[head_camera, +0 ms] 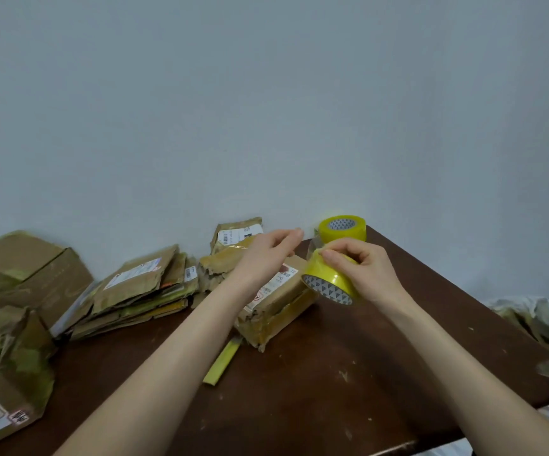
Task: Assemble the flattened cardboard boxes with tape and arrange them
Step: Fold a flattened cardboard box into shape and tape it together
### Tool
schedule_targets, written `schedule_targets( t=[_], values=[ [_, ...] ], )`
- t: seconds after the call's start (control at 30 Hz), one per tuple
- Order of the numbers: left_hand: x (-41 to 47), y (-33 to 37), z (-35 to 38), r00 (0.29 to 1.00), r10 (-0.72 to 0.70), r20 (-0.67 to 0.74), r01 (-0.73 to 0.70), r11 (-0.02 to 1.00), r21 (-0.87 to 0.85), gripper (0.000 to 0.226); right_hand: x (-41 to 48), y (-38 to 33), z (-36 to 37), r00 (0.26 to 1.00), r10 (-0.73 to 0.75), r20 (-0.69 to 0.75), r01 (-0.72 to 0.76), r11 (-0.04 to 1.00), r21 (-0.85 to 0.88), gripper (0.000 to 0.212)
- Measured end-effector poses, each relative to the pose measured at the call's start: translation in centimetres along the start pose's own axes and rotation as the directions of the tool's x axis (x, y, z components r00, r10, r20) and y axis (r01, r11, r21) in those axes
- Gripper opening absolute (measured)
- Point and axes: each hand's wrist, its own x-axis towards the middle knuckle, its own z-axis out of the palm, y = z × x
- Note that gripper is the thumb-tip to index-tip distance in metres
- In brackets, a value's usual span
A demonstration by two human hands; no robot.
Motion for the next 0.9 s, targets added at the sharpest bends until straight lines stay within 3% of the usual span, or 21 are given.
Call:
schedule_targets(
  t=[0.1,0.2,0.37,0.53,0.57,0.6,0.7,0.8,0.9],
  values=[
    [-0.3,0.1,0.3,0.994,-0.069,0.082,0.074,0.995,-0.062,0.024,-0.3,-0.2,0.4,0.999,-0.006,0.038,0.006,1.0,0.012,0.014],
    [-0.3,-0.3,0.3,0.999,-0.044,-0.006,0.043,0.989,-0.138,0.015,-0.4,0.1,0.3,0.999,0.031,0.036,-0.03,0.999,-0.034,0.013],
    [-0.4,-0.2,0.9,0.968,0.132,-0.214,-0.099,0.982,0.159,0.019,0.1,0.4,1.0,0.979,0.201,-0.021,-0.198,0.933,-0.299,0.008],
    [-0.9,-0.3,0.7,0.962,0.094,-0.257,-0.071,0.993,0.095,0.009,0.3,0.1,2.0,0.964,0.267,-0.023,-0.258,0.9,-0.352,0.012],
    [-1.1,-0.4,0.5,0.961,0.092,-0.261,-0.07,0.993,0.092,0.019,0.2,0.2,2.1,0.963,0.268,-0.015,-0.256,0.899,-0.356,0.013],
    [-1.3,-0.4,0.3,0.964,0.097,-0.249,-0.074,0.992,0.098,0.026,0.1,0.2,2.1,0.963,0.268,-0.007,-0.254,0.901,-0.352,0.015],
    [-1.7,-0.1,-0.4,0.975,0.159,-0.152,-0.129,0.973,0.193,0.012,-0.3,0.2,2.2,0.965,0.263,0.009,-0.247,0.916,-0.316,0.016],
    [-2.0,0.0,-0.8,0.984,0.169,-0.054,-0.145,0.941,0.307,0.013,-0.5,-0.3,2.1,0.97,0.241,0.009,-0.225,0.918,-0.326,0.019],
    [-2.3,-0.1,-0.9,0.982,0.183,-0.048,-0.15,0.908,0.391,0.021,-0.8,-0.9,2.0,0.98,0.2,0.024,-0.182,0.929,-0.322,0.019]
  ],
)
